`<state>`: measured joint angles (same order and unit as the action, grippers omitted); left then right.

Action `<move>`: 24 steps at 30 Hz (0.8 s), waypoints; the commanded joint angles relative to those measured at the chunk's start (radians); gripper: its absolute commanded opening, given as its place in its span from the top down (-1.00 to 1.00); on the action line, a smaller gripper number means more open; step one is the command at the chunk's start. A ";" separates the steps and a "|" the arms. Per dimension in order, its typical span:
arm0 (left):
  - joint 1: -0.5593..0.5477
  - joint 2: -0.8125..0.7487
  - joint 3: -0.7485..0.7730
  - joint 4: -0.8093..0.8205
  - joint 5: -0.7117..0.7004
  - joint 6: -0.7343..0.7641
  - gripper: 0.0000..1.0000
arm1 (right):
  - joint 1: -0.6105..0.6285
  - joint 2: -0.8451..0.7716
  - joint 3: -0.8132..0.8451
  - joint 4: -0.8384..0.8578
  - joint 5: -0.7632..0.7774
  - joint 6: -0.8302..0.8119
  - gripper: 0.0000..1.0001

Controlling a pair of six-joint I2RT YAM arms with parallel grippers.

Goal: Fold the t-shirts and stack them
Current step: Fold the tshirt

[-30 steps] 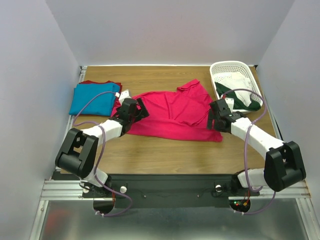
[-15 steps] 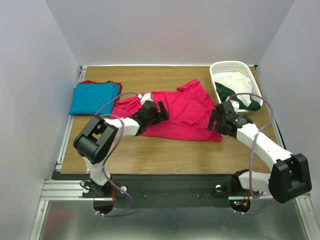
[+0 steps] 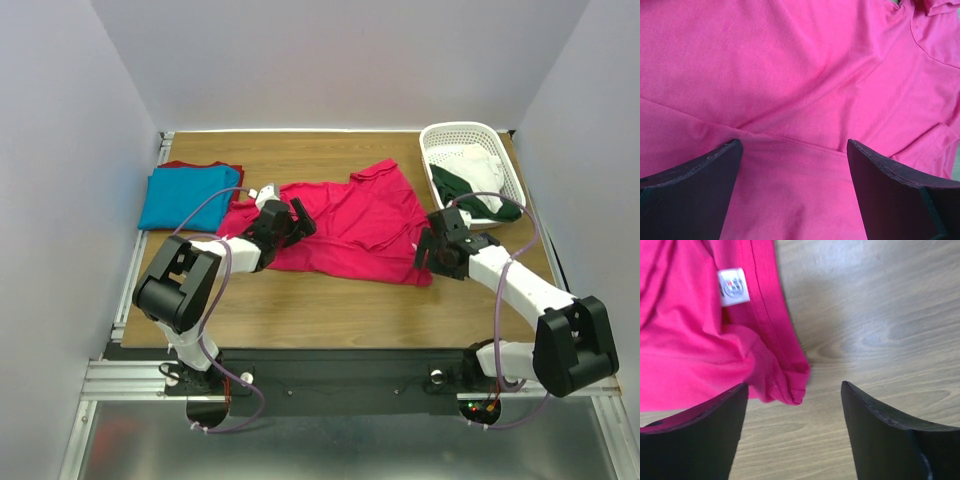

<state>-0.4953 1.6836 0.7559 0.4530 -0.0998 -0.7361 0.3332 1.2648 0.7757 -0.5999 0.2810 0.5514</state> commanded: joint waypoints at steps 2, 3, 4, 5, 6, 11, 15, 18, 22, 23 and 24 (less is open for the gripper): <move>0.000 -0.002 0.006 -0.027 0.002 0.023 -0.97 | -0.006 -0.025 -0.016 0.014 -0.028 0.016 -0.51; 0.000 -0.002 0.014 -0.028 -0.001 0.024 -0.97 | -0.006 -0.021 -0.018 0.014 -0.023 0.016 -0.38; 0.001 0.001 0.017 -0.031 -0.001 0.026 -0.97 | -0.006 0.004 -0.016 0.014 -0.029 0.013 -0.32; 0.003 0.002 0.022 -0.031 -0.001 0.027 -0.97 | -0.006 0.017 -0.016 0.014 -0.038 0.012 -0.26; 0.004 0.002 0.028 -0.037 0.000 0.027 -0.97 | -0.006 0.034 -0.015 0.014 -0.042 0.010 -0.13; 0.015 -0.002 0.040 -0.045 0.000 0.037 -0.97 | -0.006 0.044 -0.016 0.014 -0.051 0.008 -0.09; 0.023 -0.001 0.059 -0.054 0.008 0.044 -0.97 | -0.006 0.068 -0.016 0.018 -0.069 0.001 -0.11; 0.023 -0.001 0.063 -0.057 0.009 0.047 -0.97 | -0.006 0.077 -0.019 0.029 -0.074 -0.002 -0.12; 0.024 0.010 0.066 -0.056 0.015 0.046 -0.97 | -0.006 0.093 -0.026 0.045 -0.083 -0.005 -0.10; 0.024 0.011 0.068 -0.054 0.018 0.043 -0.97 | -0.005 0.096 -0.026 0.046 -0.083 -0.004 -0.09; 0.024 0.013 0.068 -0.054 0.021 0.043 -0.97 | -0.006 0.099 -0.030 0.049 -0.085 -0.005 -0.03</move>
<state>-0.4759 1.6867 0.7864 0.4004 -0.0818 -0.7109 0.3332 1.3521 0.7509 -0.5911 0.2100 0.5537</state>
